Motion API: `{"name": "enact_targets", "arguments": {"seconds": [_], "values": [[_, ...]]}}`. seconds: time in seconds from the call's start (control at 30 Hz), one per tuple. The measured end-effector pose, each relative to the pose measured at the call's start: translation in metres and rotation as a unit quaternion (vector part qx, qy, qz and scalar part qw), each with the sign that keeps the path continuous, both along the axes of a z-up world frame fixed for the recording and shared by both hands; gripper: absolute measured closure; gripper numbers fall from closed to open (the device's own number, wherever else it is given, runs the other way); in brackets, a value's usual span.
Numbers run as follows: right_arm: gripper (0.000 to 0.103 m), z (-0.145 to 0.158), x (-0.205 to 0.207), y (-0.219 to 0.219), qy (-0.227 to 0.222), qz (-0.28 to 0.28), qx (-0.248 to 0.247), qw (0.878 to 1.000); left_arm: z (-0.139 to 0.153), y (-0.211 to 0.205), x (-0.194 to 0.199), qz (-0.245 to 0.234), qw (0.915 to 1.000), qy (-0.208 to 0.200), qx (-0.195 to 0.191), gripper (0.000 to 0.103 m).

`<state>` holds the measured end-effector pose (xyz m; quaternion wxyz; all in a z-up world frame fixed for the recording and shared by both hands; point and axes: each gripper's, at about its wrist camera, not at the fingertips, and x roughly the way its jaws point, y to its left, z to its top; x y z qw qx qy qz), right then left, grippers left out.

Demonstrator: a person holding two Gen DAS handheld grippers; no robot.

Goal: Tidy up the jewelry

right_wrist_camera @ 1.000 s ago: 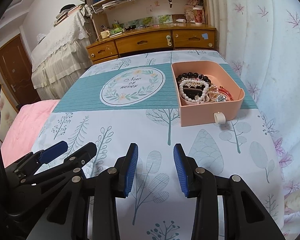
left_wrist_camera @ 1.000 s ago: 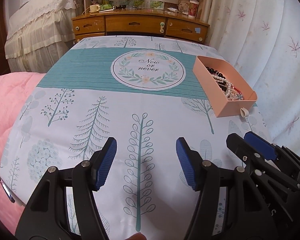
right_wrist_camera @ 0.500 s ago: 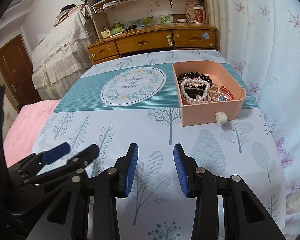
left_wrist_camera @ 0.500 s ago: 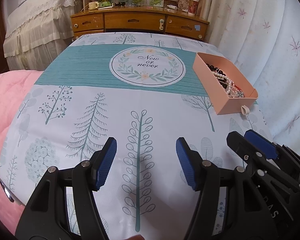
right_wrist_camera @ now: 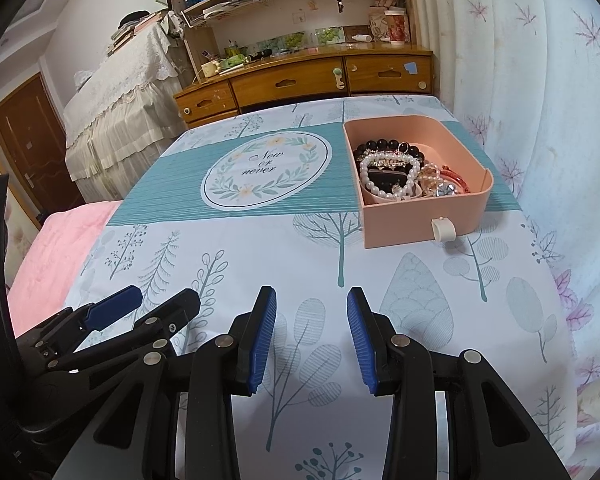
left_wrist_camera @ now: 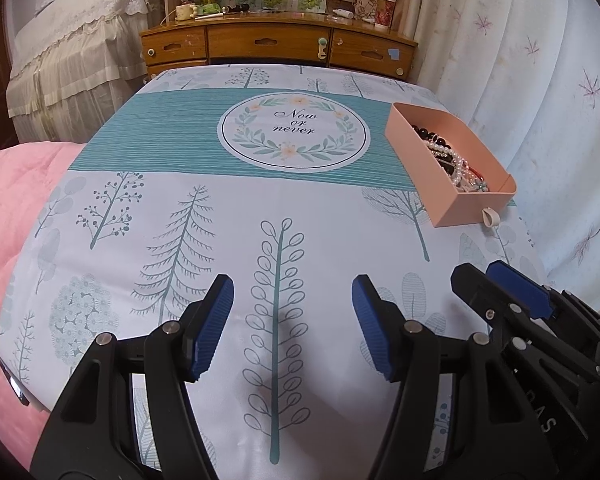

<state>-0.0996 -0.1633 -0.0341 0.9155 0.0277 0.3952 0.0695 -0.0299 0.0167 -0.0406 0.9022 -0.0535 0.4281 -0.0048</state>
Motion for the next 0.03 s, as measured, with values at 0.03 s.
{"name": "enact_targets", "arguments": {"seconds": [0.03], "values": [[0.066, -0.0004, 0.0001, -0.0021, 0.001, 0.000, 0.001, 1.000, -0.0008, 0.0001, 0.0003, 0.000, 1.0000, 0.002, 0.000, 0.044]]}}
